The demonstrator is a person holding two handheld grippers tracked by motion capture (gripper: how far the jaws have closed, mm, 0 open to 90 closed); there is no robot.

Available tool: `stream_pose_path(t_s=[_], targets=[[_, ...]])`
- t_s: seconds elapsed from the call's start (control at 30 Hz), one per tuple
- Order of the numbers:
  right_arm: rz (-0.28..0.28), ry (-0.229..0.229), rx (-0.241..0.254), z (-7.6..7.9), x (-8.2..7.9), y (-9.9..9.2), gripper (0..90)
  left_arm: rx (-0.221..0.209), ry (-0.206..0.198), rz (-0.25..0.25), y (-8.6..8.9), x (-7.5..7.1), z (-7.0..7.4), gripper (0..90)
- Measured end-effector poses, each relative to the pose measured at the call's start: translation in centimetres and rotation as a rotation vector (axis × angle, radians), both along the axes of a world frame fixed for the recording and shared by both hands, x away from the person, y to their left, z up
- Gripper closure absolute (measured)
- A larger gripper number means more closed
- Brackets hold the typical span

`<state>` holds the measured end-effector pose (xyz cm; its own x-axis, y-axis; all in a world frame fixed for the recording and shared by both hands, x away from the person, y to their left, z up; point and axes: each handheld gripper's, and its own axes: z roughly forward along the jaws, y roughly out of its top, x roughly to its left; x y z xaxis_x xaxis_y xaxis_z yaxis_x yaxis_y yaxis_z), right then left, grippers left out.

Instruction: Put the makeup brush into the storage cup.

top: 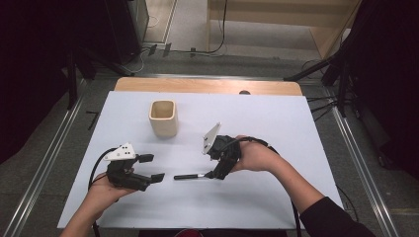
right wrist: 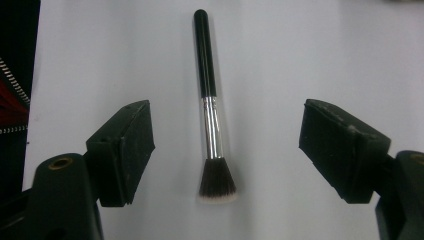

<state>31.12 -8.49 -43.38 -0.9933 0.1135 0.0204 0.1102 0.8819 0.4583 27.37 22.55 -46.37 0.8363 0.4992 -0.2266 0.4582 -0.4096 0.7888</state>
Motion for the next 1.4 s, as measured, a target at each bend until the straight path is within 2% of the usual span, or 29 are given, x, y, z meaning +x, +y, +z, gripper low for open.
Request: stream_pose_path(t_s=[0.1, 0.27, 0.33, 0.4, 0.63, 0.67, 0.7, 0.83, 0.87, 0.93, 0.97, 1.0, 1.07, 1.1, 1.23, 1.33, 1.4], targets=[[0.003, -0.005, -0.018, 0.1, 0.0, 0.3, 23.0, 0.002, -0.002, -0.001, 0.0, 0.0, 0.0, 16.3], [0.038, -0.006, -0.042, -0.2, -0.2, 0.6, 23.1, 0.005, -0.002, -0.002, 0.0, 0.0, 0.0, 16.3], [0.04, 0.001, -0.059, -0.3, -0.2, 0.7, 23.1, 0.007, -0.001, -0.002, 0.0, 0.0, 0.0, 16.2], [0.031, -0.011, -0.072, -0.4, -0.3, 0.8, 23.1, 0.009, -0.002, -0.002, 0.0, 0.0, 0.0, 16.3], [0.057, -0.005, -0.051, -1.0, -0.4, 1.1, 23.9, 0.011, -0.003, -0.003, -0.1, 0.0, 0.0, 16.2], [0.062, 0.003, -0.049, -1.2, -0.4, 1.1, 24.5, 0.01, -0.003, -0.003, -0.1, 0.0, -0.1, 16.2], [0.055, 0.002, -0.07, -1.4, -0.4, 1.3, 25.4, 0.008, -0.002, -0.003, -0.1, 0.0, 0.0, 16.3], [0.062, 0.008, -0.076, -1.9, -0.4, 1.6, 25.9, 0.009, -0.002, -0.002, -0.1, -0.1, -0.1, 16.3], [0.041, 0.029, -0.105, -2.1, -0.5, 1.7, 26.3, 0.01, -0.003, -0.001, -0.1, -0.1, -0.1, 16.2], [0.057, 0.017, -0.095, -2.3, -0.4, 1.9, 26.3, 0.008, -0.001, 0.0, -0.1, 0.0, 0.0, 16.2], [0.053, 0.032, -0.107, -2.4, -0.5, 2.0, 26.5, 0.009, -0.002, 0.001, 0.0, 0.0, 0.0, 16.2], [0.059, 0.009, -0.095, -2.6, -0.4, 2.0, 27.8, 0.009, -0.002, 0.001, 0.0, 0.0, 0.0, 16.2], [0.046, 0.013, -0.083, -2.8, -0.4, 2.0, 29.7, 0.009, -0.003, 0.001, -0.1, 0.0, 0.0, 16.2], [0.038, 0.021, -0.088, -3.0, -0.4, 2.0, 30.4, 0.009, -0.002, 0.0, -0.1, 0.0, 0.0, 16.2], [0.048, -0.002, -0.108, -3.7, -0.3, 2.2, 34.4, 0.008, -0.002, 0.0, -0.1, 0.0, 0.0, 16.2], [0.035, 0.007, -0.124, -3.9, -0.3, 2.4, 40.1, 0.008, -0.002, 0.0, -0.1, 0.0, 0.0, 16.2], [0.041, -0.005, -0.123, -4.1, -0.2, 2.5, 42.0, 0.009, -0.002, 0.0, -0.1, 0.0, 0.0, 16.2]])
